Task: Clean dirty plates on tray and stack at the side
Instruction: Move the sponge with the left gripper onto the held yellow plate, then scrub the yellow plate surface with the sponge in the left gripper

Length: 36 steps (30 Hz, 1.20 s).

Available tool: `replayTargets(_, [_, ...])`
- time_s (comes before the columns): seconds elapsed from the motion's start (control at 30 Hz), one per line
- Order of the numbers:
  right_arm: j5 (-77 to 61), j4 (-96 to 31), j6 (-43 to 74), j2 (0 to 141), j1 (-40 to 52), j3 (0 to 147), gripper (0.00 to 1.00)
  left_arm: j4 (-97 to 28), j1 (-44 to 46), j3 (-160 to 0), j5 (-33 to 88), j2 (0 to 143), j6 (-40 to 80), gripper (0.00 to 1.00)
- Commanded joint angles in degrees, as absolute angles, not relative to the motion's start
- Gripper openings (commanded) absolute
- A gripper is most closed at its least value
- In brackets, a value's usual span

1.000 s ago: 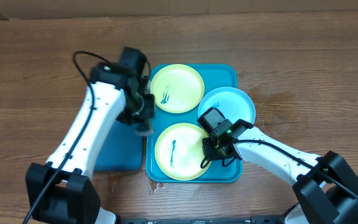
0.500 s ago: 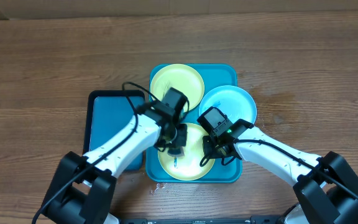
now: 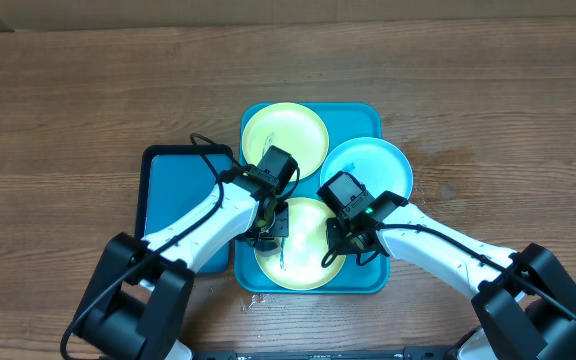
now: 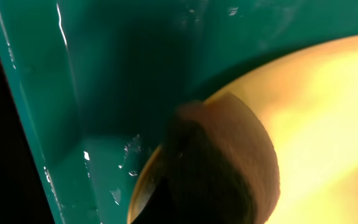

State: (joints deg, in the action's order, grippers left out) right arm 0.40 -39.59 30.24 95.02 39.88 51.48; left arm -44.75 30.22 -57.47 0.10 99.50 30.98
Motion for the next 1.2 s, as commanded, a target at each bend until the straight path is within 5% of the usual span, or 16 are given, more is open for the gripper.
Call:
replayTargets(0.0, [-1.74,-38.89,30.0,95.33,39.9,51.62,0.04,-45.17,29.23,-57.28,-3.88,102.39,29.12,0.04])
replayTargets(0.6, [2.11,-36.36,29.19,95.33,39.9,52.23,0.04,-36.18,28.27,-61.32,18.92,108.33,22.76,0.04])
replayTargets(0.83, [2.96,-36.69,29.17,95.33,39.9,52.07,0.04,-46.81,25.98,-62.76,20.03,108.75,20.56,0.04])
replayTargets(1.17, [2.74,-36.69,29.21,95.33,39.9,52.07,0.04,-39.46,32.1,-62.74,22.13,109.3,8.99,0.04])
